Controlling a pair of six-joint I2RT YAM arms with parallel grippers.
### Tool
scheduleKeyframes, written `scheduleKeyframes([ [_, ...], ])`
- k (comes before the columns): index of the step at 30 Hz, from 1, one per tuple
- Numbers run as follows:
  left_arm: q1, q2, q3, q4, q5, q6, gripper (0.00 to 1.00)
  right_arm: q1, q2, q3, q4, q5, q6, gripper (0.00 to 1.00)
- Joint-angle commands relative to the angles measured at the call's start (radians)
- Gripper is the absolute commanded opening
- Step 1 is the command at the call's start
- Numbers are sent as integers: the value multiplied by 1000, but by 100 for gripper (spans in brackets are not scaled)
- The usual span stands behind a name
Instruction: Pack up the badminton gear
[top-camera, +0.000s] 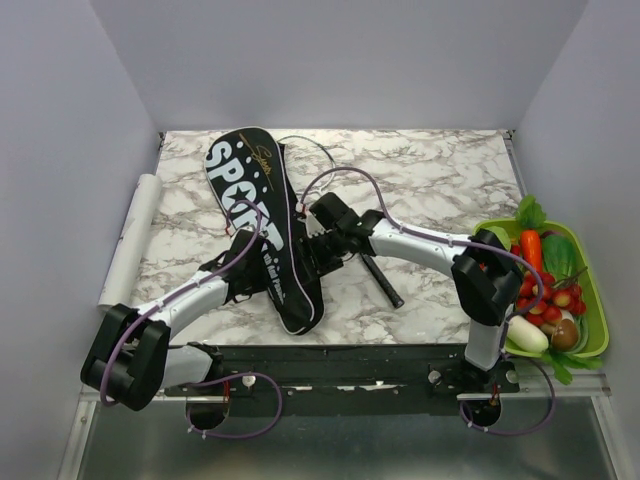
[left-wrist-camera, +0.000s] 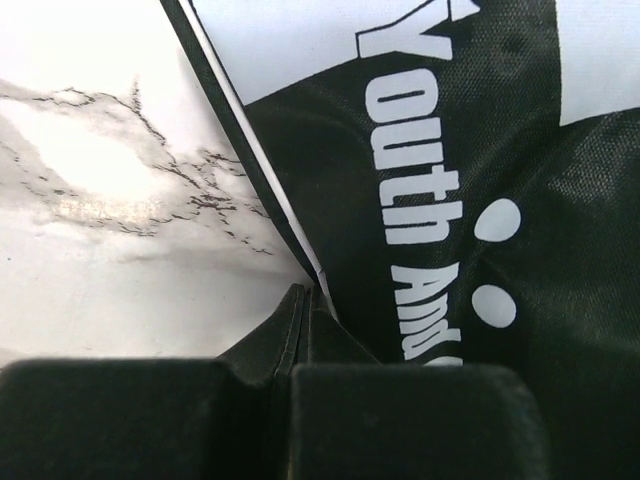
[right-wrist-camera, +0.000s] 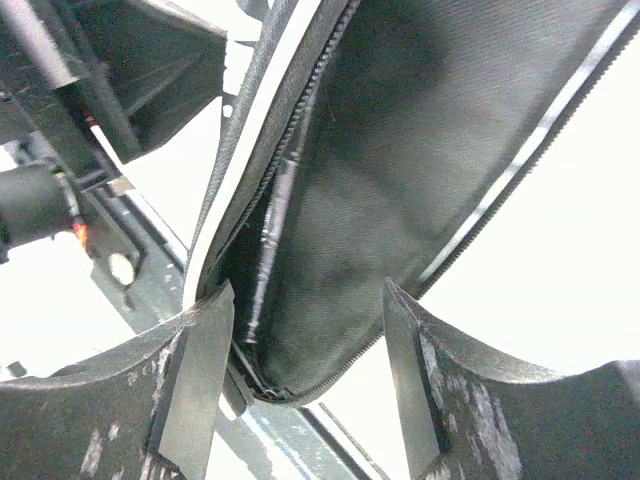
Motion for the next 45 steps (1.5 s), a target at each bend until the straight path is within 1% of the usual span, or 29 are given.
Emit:
scheduleKeyframes([
  [1,-6,12,-43,-27,46,-20,0,-20,-60,20,-129,276,-38,70],
  [3,-6,9,-43,-28,43,-20,0,-63,-60,20,-137,342,-25,73],
  [7,-6,4,-45,-30,46,-20,0,-186,-9,65,-142,330,-12,73],
  [8,-8,3,-43,-34,46,-20,0,-224,6,100,-142,333,-15,73],
  [10,-6,-10,-37,-42,46,-14,0,-247,64,155,-148,382,-28,73],
  [11,-6,-17,-34,-54,48,-12,0,-261,90,225,-163,401,-48,72],
  [13,-6,-51,-25,-70,40,-9,0,-269,165,299,-182,436,-70,72],
  [14,-6,-65,-20,-94,34,-6,0,-272,193,348,-207,436,-88,72],
  [15,-6,-80,-14,-108,23,-2,0,-273,219,432,-221,468,-96,72],
  [17,-8,-126,14,-160,5,3,0,-279,300,514,-246,473,-126,72],
  [18,-8,-154,23,-174,-3,0,1,-282,334,602,-263,476,-136,72],
  [20,-8,-177,56,-212,-6,-9,8,-285,429,689,-328,484,-154,72],
  [22,-8,-206,78,-228,-1,-15,11,-287,477,784,-364,499,-166,71],
  [23,-8,-212,99,-240,-1,-15,16,-289,510,803,-382,505,-176,71],
  [25,-8,-223,121,-249,2,-11,22,-289,526,809,-387,524,-182,70],
  [26,-8,-223,142,-263,0,-9,27,-289,534,804,-387,530,-188,69],
  [29,-8,-217,184,-286,-9,6,34,-289,544,795,-393,539,-197,67],
  [36,-8,-199,236,-291,-31,26,38,-289,561,775,-422,537,-212,58],
  [37,-8,-192,241,-289,-35,29,38,-289,557,766,-424,534,-212,55],
  [39,-8,-176,261,-283,-40,35,39,-287,554,749,-424,530,-208,52],
  [42,-8,-134,287,-269,-49,49,39,-287,552,720,-430,534,-208,41],
  [43,-8,-107,293,-268,-47,52,39,-285,554,711,-429,533,-208,35],
  [45,-8,-77,317,-265,-55,64,40,-282,552,700,-432,519,-208,30],
])
